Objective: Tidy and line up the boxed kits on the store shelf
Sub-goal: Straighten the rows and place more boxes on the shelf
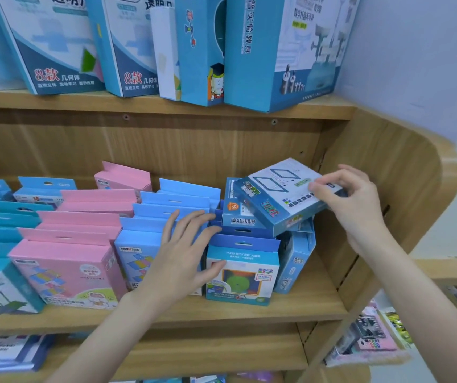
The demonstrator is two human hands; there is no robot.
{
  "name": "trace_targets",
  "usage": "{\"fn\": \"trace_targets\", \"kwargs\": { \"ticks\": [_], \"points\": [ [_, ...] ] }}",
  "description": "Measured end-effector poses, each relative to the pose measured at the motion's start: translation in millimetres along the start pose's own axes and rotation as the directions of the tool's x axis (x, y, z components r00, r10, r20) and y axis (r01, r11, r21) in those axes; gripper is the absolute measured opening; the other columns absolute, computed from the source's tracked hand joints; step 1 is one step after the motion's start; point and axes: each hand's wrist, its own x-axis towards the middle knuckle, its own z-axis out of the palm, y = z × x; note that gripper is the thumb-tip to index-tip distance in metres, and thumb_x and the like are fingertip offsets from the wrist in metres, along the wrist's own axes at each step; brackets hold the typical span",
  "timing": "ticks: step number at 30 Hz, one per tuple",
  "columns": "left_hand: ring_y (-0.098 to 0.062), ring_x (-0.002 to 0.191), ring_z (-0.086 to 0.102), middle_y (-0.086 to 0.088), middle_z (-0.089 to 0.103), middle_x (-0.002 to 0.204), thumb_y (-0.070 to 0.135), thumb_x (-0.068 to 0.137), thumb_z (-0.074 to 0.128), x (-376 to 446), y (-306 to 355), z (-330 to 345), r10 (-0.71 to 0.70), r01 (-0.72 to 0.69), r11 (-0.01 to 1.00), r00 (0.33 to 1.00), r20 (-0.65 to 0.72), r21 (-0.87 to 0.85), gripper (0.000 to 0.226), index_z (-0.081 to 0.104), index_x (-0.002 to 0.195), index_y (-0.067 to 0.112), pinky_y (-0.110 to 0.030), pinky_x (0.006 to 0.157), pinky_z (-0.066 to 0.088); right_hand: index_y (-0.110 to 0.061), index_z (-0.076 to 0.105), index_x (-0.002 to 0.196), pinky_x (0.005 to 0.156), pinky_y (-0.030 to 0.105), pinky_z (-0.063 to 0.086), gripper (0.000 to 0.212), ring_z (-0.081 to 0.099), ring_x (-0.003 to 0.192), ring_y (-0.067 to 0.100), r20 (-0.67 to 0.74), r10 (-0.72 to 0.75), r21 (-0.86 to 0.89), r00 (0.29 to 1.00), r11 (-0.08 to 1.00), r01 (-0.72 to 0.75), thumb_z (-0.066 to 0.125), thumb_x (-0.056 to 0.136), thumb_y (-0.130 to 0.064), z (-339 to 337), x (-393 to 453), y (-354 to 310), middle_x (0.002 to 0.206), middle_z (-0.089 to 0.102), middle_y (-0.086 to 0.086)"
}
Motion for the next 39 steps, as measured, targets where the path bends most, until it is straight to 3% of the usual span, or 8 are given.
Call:
{"fn": "trace_targets", "kwargs": {
  "ticks": [11,14,17,21,24,27,32,39],
  "points": [
    [-0.023,0.131,0.033,-0.004,0.037,0.137,0.050,0.080,0.052,-7.7,-0.2,-4.6,0.013,-0.014,1.000,0.997,-0.071,-0.008,0.054,0.044,0.123,0.018,-0.047,0.111,0.014,-0.035,0.061,0.098,0.063,0.019,0.054,0.041,0.054,0.117,0.014,0.180,-0.070,0.314,0.981,0.950,0.011,0.079,0.063,-0.025,-9.8,2.0,-12.4,0.133,0.047,0.013],
    [-0.024,0.130,0.035,-0.004,0.038,0.137,0.040,0.085,0.050,-18.9,-3.1,-12.2,-0.034,0.025,0.997,0.990,-0.138,-0.066,0.044,0.045,0.122,0.017,-0.046,0.112,0.016,-0.037,0.064,0.097,0.070,0.022,0.055,0.063,0.056,0.116,0.016,0.254,-0.140,0.337,0.957,0.940,0.048,0.087,0.039,-0.050,-8.5,-0.9,-19.8,0.137,0.043,0.011],
    [-0.024,0.125,0.040,-0.003,0.041,0.134,0.025,0.087,0.045,-33.7,-10.7,-26.1,-0.172,0.144,0.980,0.961,-0.218,-0.140,0.033,0.047,0.119,0.016,-0.041,0.109,0.023,-0.039,0.064,0.099,0.081,0.022,0.052,0.067,0.056,0.115,0.009,0.304,-0.240,0.311,0.922,0.940,0.142,0.087,0.037,-0.051,4.9,-5.2,-28.5,0.144,0.034,-0.003],
    [-0.013,0.120,0.044,0.001,0.049,0.128,0.027,0.092,0.038,-55.5,-23.3,-64.8,-0.411,0.296,0.864,0.881,-0.233,-0.408,0.031,0.049,0.120,0.019,-0.026,0.101,0.034,-0.052,0.057,0.101,0.091,0.021,0.048,0.056,0.039,0.129,0.003,0.416,-0.414,0.187,0.809,0.910,0.370,0.077,0.049,-0.060,45.9,-27.6,-59.0,0.141,0.026,-0.022],
    [-0.006,0.120,0.047,0.011,0.052,0.128,0.037,0.093,0.037,-76.4,-36.1,-94.5,-0.481,0.330,0.752,0.866,-0.134,-0.570,0.038,0.043,0.128,0.022,-0.022,0.098,0.037,-0.048,0.055,0.102,0.078,0.003,0.044,0.045,0.030,0.129,-0.007,0.482,-0.549,0.226,0.683,0.831,0.508,0.074,0.061,-0.049,92.7,-51.1,-90.6,0.146,0.025,-0.011],
    [-0.011,0.121,0.048,0.015,0.050,0.131,0.041,0.094,0.042,-103.1,-56.6,-118.8,-0.524,0.338,0.669,0.846,-0.099,-0.662,0.044,0.034,0.135,0.027,-0.024,0.098,0.039,-0.048,0.058,0.102,0.077,0.022,0.055,0.046,0.047,0.121,0.003,0.573,-0.566,0.367,0.593,0.824,0.432,0.071,0.060,-0.061,149.0,-76.0,-122.2,0.140,0.035,-0.014],
    [-0.017,0.111,0.057,0.005,0.057,0.123,0.038,0.088,0.048,-161.3,-106.7,-159.9,-0.691,0.370,0.563,0.701,-0.175,-0.739,0.045,0.037,0.130,0.028,-0.036,0.089,0.047,-0.034,0.061,0.095,0.080,0.028,0.053,0.027,0.061,0.100,0.005,0.555,-0.613,0.476,0.562,0.788,0.390,0.068,0.069,-0.037,244.1,-122.1,-171.3,0.113,0.057,-0.016],
    [-0.003,0.082,0.060,0.005,0.060,0.097,0.010,0.085,0.061,-282.3,-233.3,-229.5,-0.855,0.459,0.474,0.445,-0.267,-0.752,0.036,0.047,0.113,0.028,-0.015,0.072,0.047,-0.020,0.061,0.098,0.080,0.021,0.045,0.028,0.053,0.089,0.004,0.624,-0.665,0.482,0.411,0.741,0.468,0.070,0.072,-0.021,420.3,-229.7,-225.7,0.098,0.061,-0.006]
  ]
}}
